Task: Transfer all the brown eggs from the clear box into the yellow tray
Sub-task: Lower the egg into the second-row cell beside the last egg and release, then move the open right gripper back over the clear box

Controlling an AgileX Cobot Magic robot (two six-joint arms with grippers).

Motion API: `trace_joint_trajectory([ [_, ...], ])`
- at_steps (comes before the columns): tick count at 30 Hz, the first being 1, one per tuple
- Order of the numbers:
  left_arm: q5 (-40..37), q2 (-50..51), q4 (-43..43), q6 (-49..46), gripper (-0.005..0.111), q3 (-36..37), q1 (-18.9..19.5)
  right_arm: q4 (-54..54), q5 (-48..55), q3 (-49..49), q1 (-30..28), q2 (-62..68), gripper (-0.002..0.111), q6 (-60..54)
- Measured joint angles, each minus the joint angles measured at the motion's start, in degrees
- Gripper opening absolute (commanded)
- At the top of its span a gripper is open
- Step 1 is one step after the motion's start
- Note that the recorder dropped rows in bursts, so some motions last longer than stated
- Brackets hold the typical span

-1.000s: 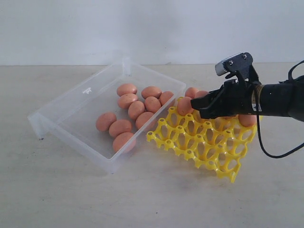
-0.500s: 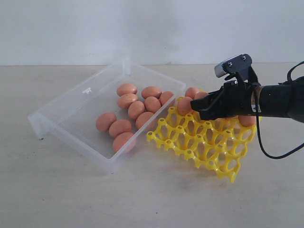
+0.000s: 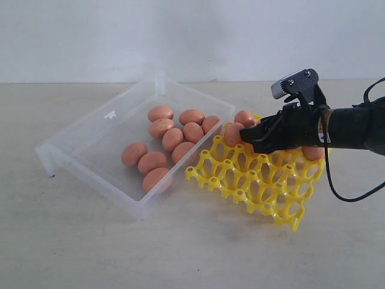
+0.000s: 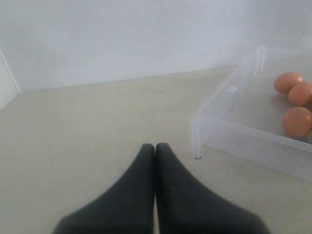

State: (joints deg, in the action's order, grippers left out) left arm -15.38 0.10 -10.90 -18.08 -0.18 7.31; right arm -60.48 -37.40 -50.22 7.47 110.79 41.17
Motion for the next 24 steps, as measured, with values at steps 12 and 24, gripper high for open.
trace_joint_trajectory([
  [12,0.00,0.00,0.00,0.00,-0.004,0.00,0.00,-0.40,-0.26,0.00,0.00,0.00,0.066,-0.25],
  [24,0.00,0.00,0.00,0.00,-0.004,0.00,0.00,-0.61,-3.68,0.00,0.00,-13.01,0.018,7.59],
])
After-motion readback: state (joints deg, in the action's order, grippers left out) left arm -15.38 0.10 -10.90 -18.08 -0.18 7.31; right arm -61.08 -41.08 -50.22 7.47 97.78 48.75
